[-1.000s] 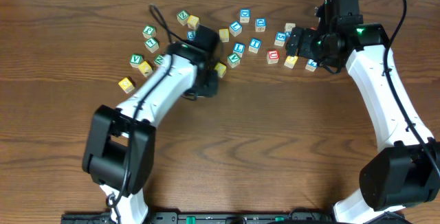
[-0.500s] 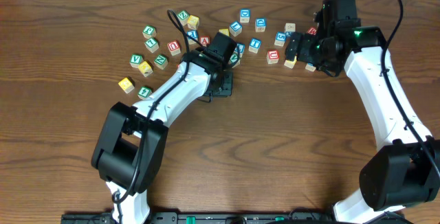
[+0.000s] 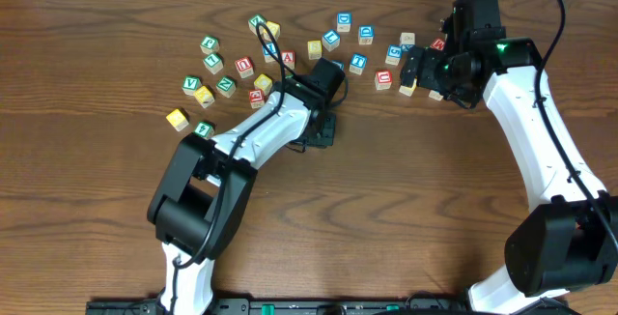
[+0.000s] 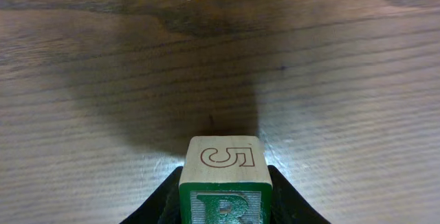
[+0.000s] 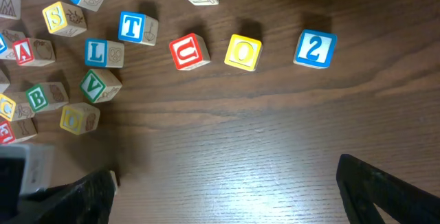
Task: Spell out ROBOT
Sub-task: 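Lower the held R block onto the open table center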
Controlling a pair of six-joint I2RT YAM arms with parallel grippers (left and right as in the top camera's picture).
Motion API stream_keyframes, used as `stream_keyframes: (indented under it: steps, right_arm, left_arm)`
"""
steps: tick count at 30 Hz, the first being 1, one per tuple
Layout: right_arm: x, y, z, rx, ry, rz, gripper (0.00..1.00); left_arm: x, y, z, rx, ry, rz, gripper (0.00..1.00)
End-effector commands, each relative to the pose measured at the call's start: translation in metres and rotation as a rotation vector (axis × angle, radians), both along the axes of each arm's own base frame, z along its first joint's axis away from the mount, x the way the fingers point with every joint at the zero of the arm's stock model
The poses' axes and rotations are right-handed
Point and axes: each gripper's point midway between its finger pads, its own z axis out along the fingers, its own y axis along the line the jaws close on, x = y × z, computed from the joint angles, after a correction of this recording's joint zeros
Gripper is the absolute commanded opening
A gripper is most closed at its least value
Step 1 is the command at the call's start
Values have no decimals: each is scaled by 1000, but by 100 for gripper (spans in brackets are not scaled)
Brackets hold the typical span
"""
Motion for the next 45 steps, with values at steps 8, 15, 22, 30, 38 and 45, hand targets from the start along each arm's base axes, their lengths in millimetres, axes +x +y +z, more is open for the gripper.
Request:
stream_keyframes:
  steps: [8, 15, 22, 30, 38, 45]
  right_arm:
    - [-1, -1, -6, -17, 12, 10, 98]
    - [-1, -1, -5, -17, 11, 10, 98]
    - [1, 0, -5, -16, 2, 10, 98]
    - [2, 0, -4, -15, -4, 10, 98]
    - [2, 0, -4, -15, -4, 10, 98]
    - [2, 0, -4, -15, -4, 10, 98]
  left_arm:
    - [0, 3, -6, 9, 7, 10, 36]
    - [0, 3, -6, 9, 6, 10, 47]
    - [6, 4, 0, -1, -8, 20, 47]
    - [22, 15, 29, -33, -64, 58, 47]
    - [9, 7, 20, -36, -28, 25, 47]
    - [6, 8, 10, -24, -7, 26, 47]
